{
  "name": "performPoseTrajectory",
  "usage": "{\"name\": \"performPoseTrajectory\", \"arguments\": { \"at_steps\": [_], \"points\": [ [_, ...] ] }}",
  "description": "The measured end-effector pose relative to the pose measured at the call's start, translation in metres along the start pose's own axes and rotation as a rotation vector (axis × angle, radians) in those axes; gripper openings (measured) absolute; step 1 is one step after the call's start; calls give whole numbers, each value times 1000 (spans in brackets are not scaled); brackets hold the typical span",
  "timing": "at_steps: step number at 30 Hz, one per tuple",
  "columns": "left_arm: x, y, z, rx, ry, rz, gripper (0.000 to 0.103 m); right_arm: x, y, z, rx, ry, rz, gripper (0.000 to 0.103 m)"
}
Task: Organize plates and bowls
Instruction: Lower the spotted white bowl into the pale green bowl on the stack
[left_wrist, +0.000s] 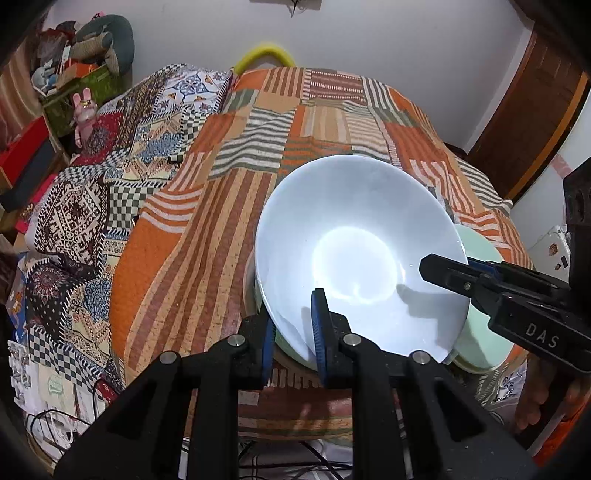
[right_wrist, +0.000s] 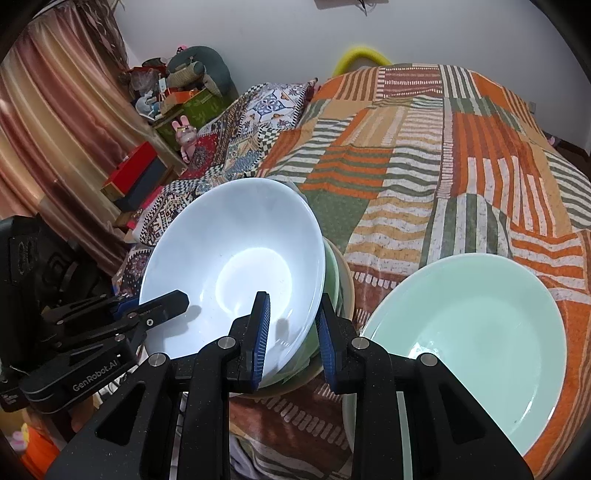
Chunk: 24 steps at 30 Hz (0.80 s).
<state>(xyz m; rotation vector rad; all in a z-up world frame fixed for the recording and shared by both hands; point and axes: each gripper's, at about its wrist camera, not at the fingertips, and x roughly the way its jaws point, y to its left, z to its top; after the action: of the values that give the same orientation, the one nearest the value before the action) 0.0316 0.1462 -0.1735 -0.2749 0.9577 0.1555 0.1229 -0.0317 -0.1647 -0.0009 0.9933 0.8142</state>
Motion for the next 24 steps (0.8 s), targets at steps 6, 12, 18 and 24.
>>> {"name": "performPoseTrajectory", "arguments": {
  "at_steps": [6, 12, 18, 24],
  "points": [
    [7, 4, -1, -6, 18, 0, 18, 4, 0, -1, 0, 16, 1, 23],
    [14, 6, -1, -13, 38, 4, 18, 8, 0, -1, -5, 27, 3, 23],
    [22, 10, -3, -23, 58, 9, 18, 10, 0, -2, -14, 37, 4, 23],
    [27, 13, 0, -30, 62, 4, 18, 13, 0, -2, -18, 40, 4, 23]
  ]
}}
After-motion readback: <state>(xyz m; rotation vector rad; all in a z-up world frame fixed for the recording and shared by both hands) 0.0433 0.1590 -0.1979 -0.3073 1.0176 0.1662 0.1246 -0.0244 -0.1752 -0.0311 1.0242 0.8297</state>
